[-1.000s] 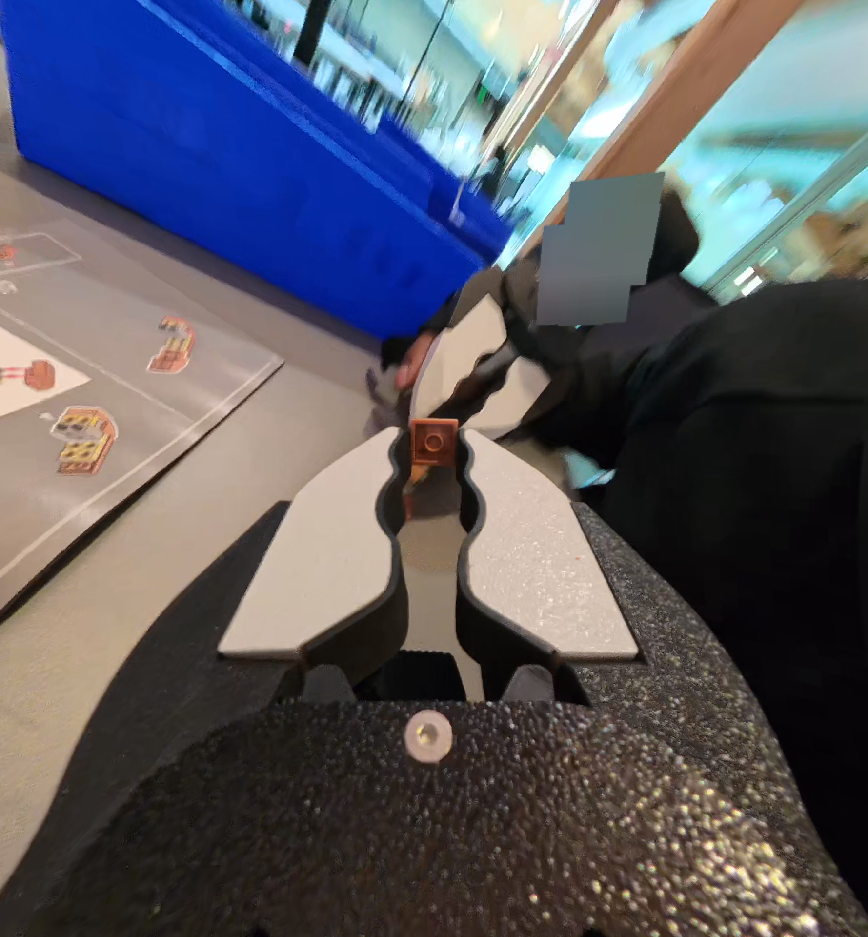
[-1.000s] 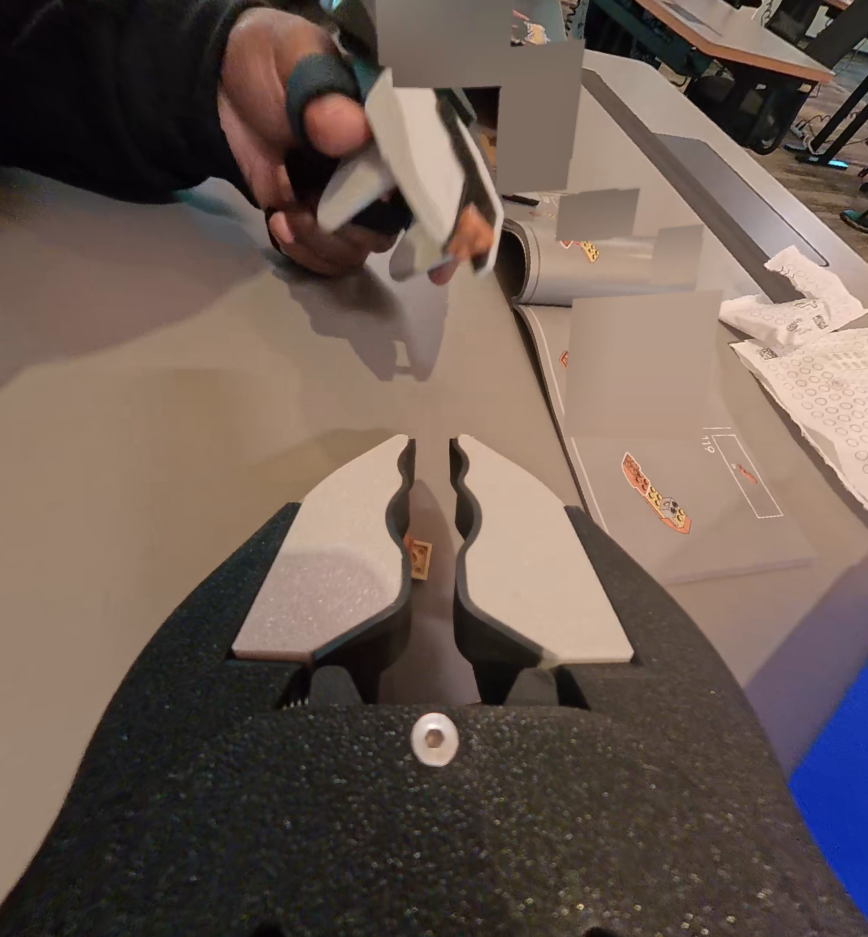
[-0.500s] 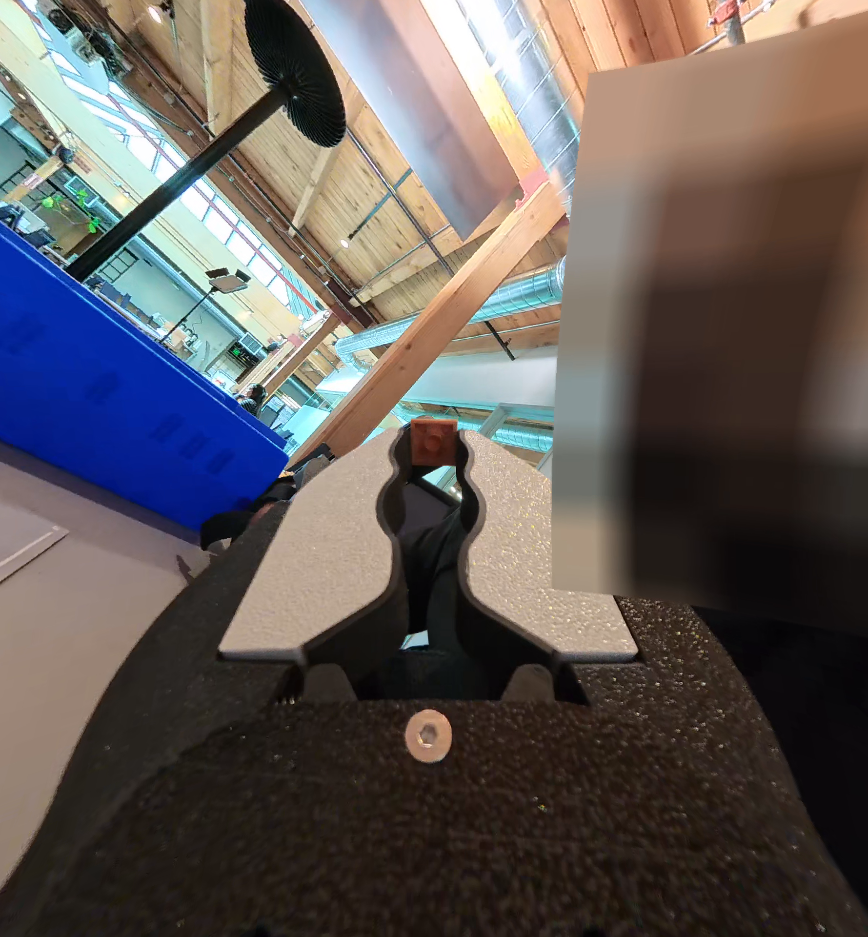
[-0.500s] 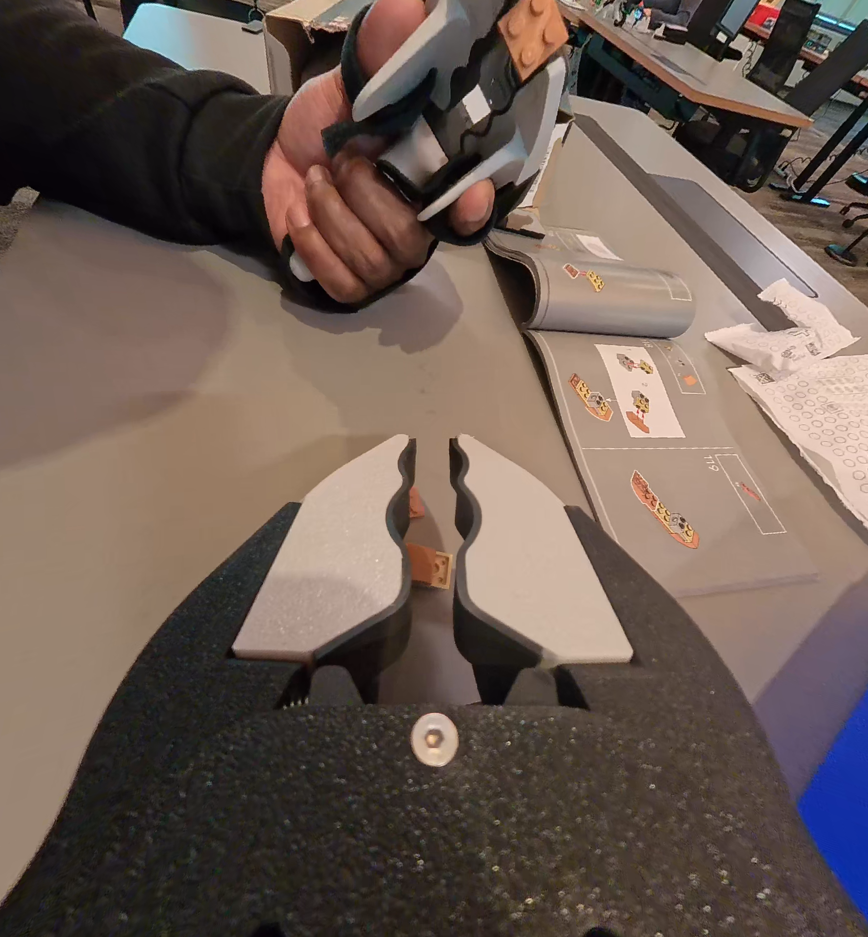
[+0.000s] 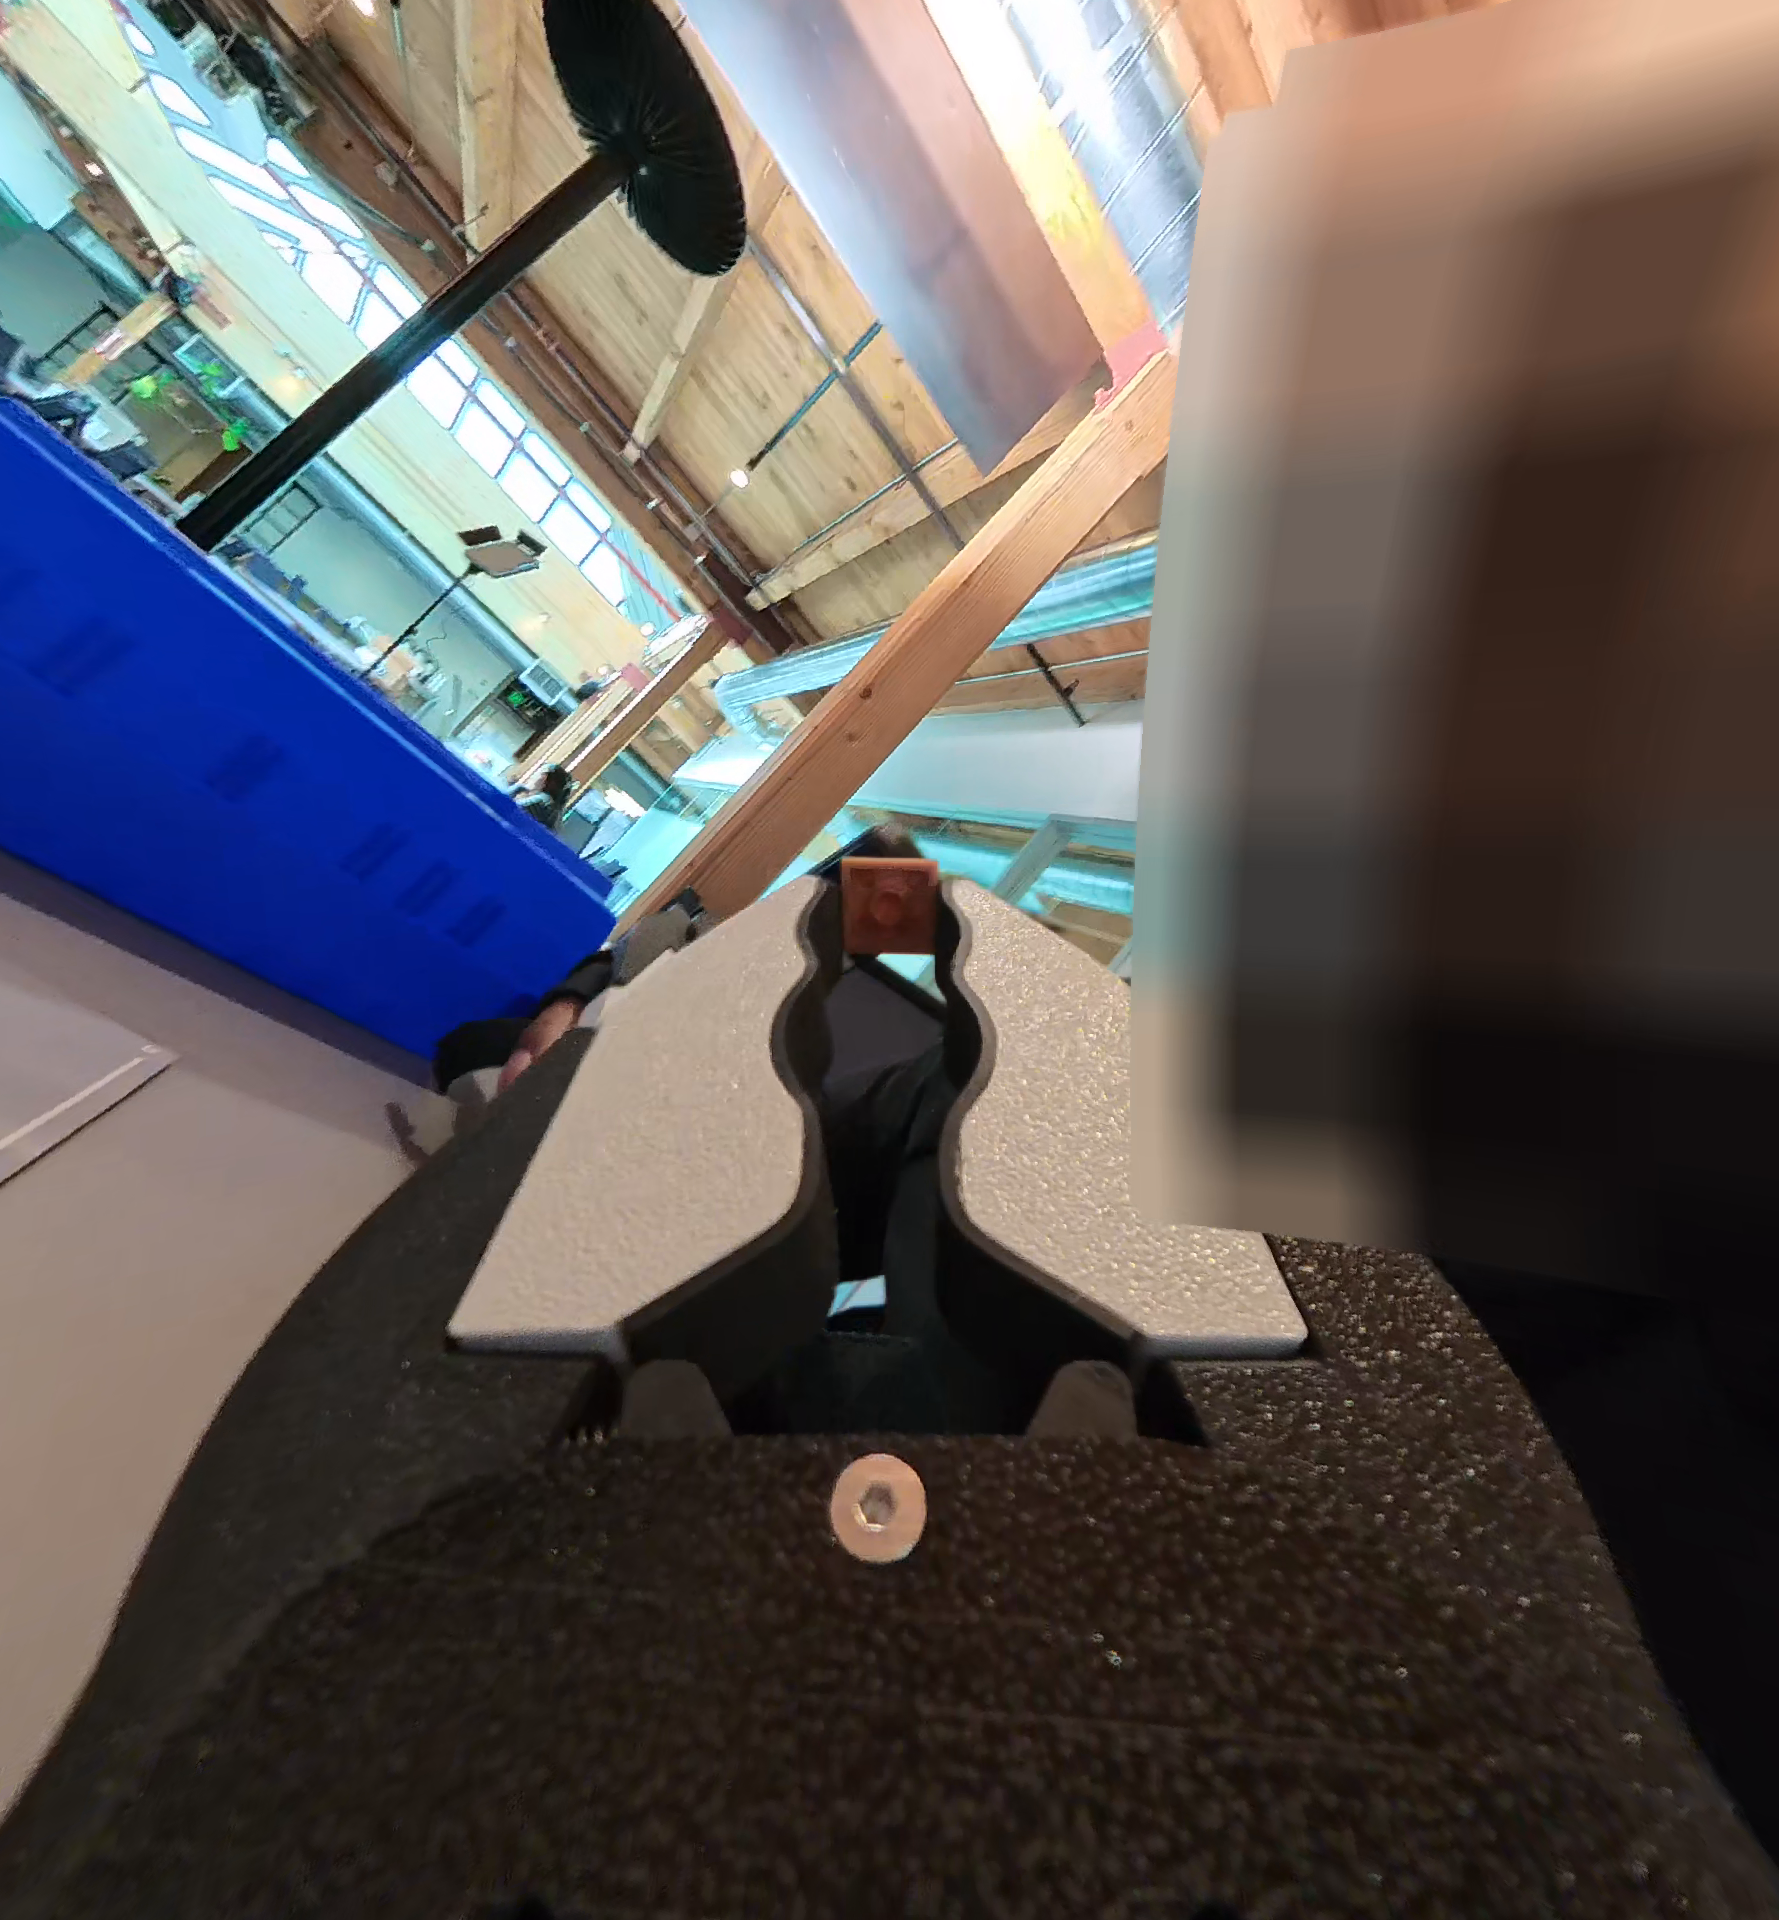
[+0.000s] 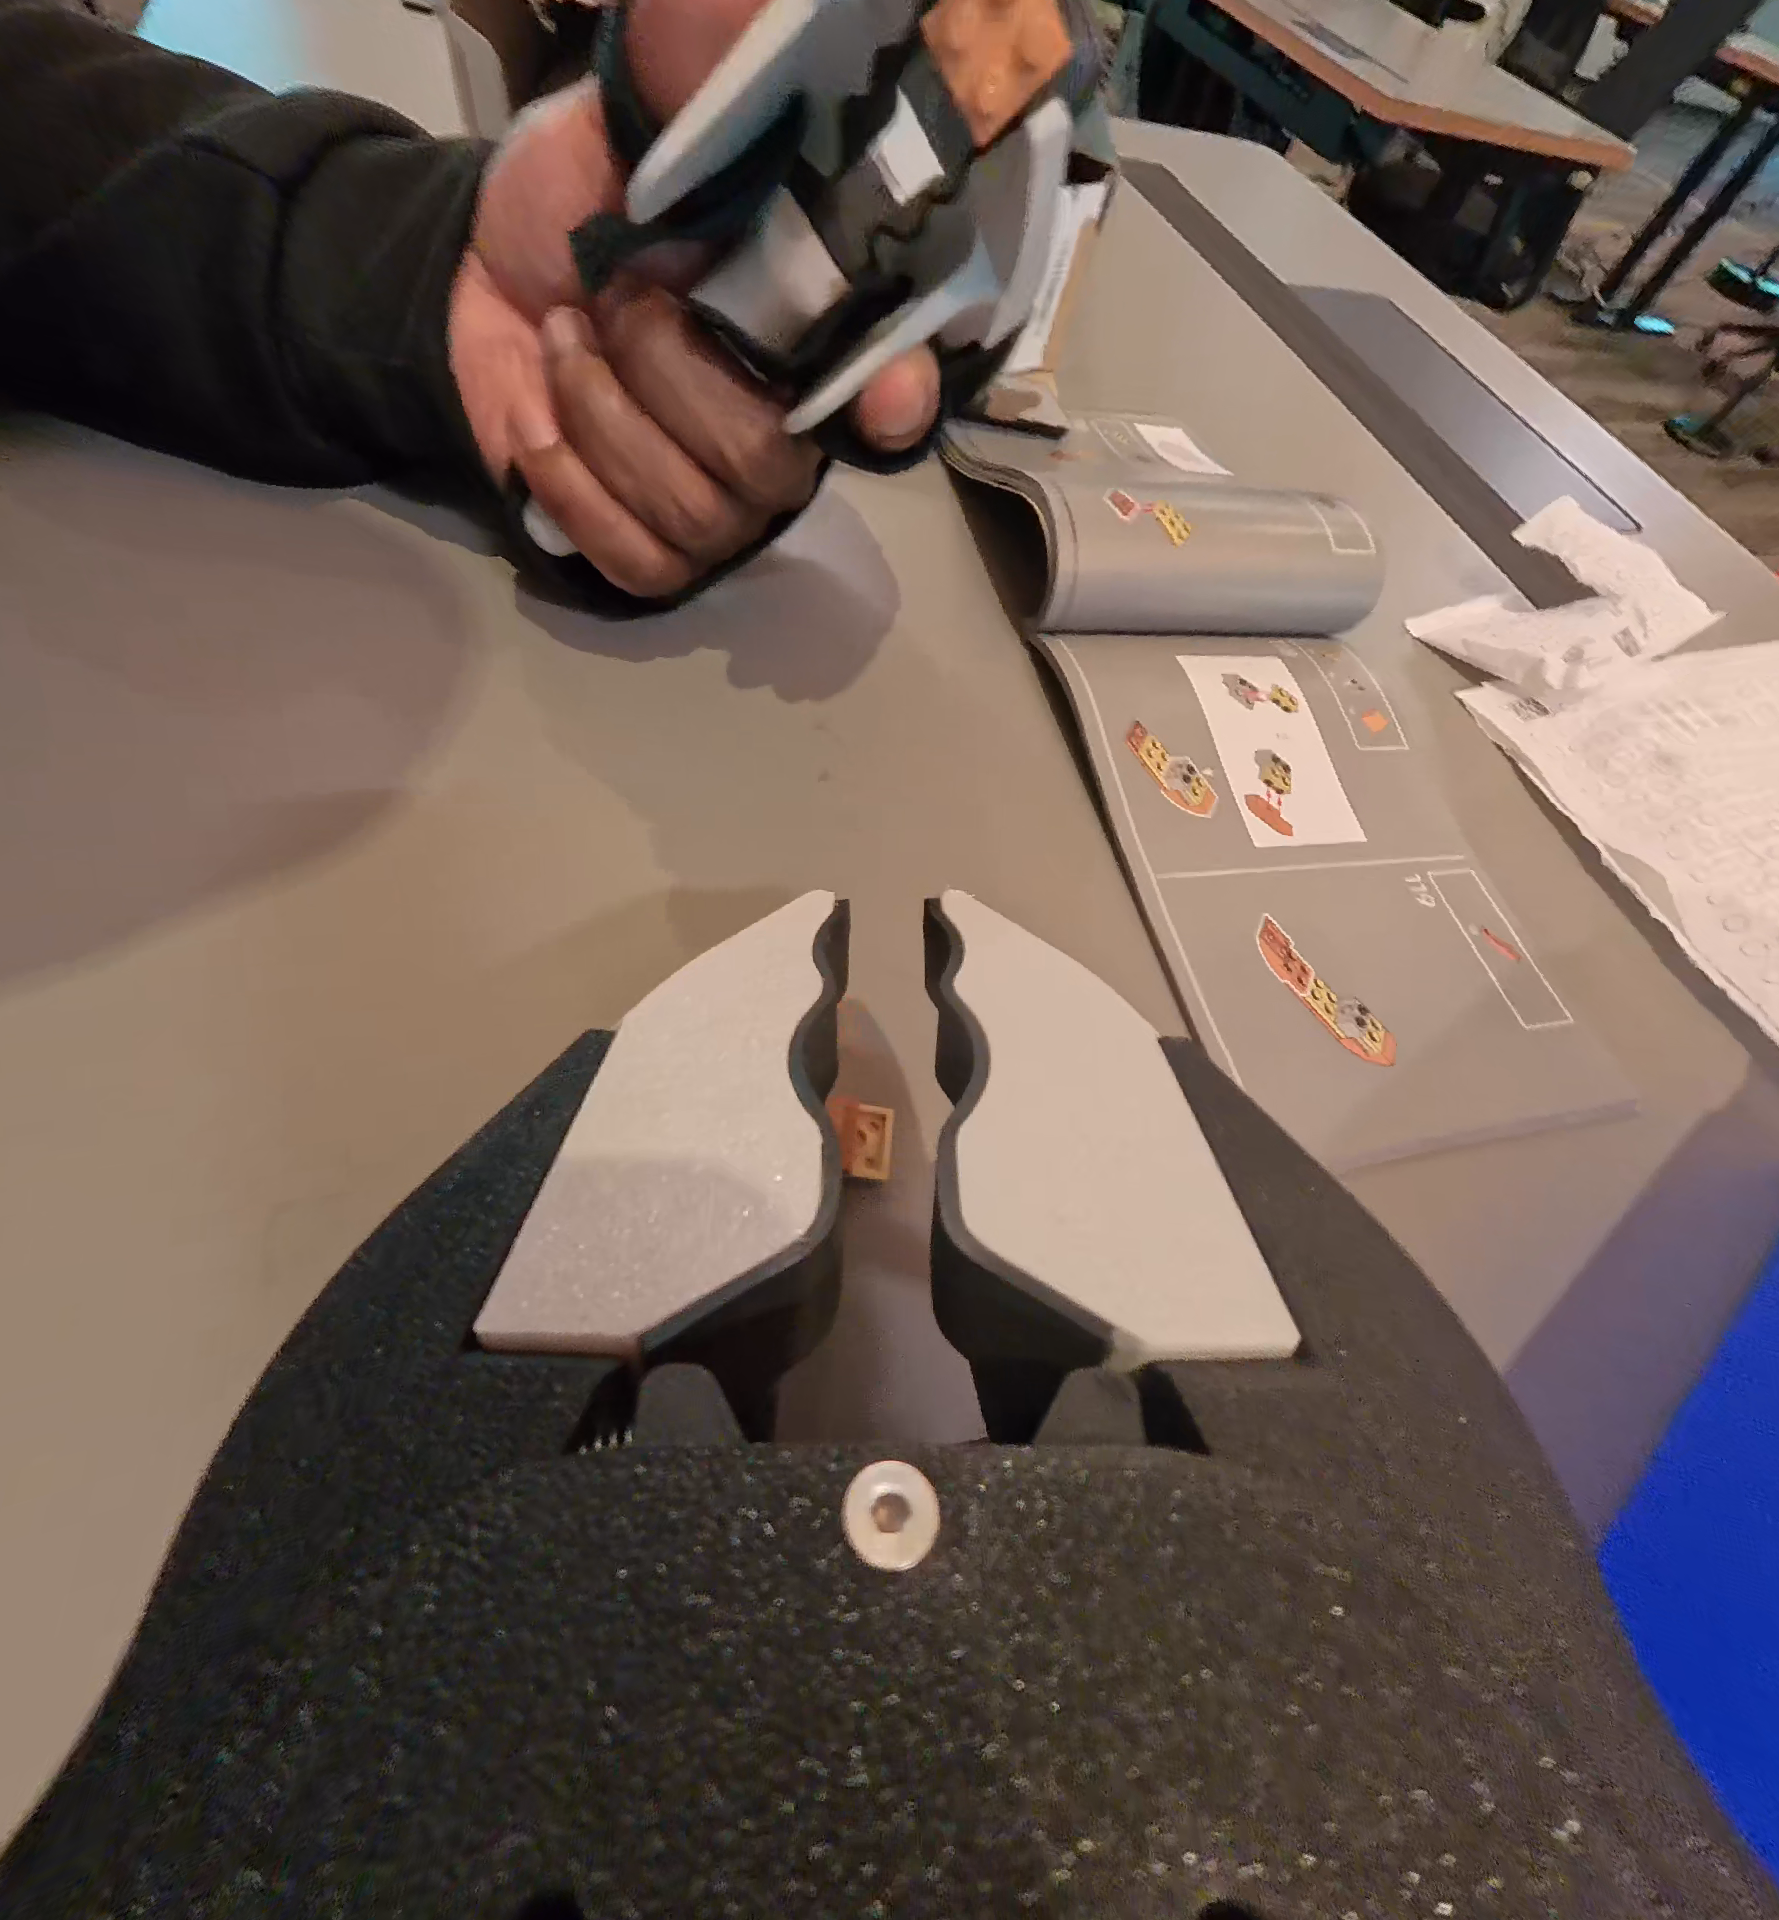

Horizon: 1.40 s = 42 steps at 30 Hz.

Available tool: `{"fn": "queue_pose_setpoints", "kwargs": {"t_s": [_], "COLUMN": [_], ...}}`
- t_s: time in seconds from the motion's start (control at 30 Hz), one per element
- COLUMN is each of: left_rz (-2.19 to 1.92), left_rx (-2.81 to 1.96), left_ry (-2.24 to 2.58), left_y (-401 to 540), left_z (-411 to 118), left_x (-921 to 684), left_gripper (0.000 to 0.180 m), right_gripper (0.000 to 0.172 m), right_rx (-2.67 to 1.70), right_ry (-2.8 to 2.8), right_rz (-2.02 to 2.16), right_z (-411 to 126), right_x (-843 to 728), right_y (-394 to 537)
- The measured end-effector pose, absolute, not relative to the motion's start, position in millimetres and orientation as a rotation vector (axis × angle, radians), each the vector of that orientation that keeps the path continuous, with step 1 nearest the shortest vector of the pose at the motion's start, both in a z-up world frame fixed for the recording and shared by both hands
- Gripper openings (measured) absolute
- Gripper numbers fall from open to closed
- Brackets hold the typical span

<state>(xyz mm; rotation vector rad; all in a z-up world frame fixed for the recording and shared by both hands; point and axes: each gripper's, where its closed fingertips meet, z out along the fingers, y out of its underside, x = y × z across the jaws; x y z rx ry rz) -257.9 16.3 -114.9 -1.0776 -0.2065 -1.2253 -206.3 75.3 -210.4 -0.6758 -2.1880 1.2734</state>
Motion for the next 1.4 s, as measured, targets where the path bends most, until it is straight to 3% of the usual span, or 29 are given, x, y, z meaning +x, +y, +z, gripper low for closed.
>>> {"fn": "queue_pose_setpoints", "kwargs": {"t_s": [0.2,0.37,1.4], "left_rz": [-0.796,-0.528,-0.311], "left_rx": [-1.598,-1.925,-2.205], "left_ry": [-0.077,0.058,0.241], "left_y": [34,35,34], "left_z": [-158,-198,-244], "left_x": [-243,-237,-221], "left_gripper": [0.016,0.017,0.017], "right_gripper": [0.027,0.028,0.016], "right_rx": [-0.889,-0.882,-0.945], "right_ry": [-2.315,-2.382,-2.479], "right_rz": [1.091,0.976,0.94], "right_z": [-220,-231,-255], "right_x": [-201,-195,-191], "right_y": [93,97,92]}}
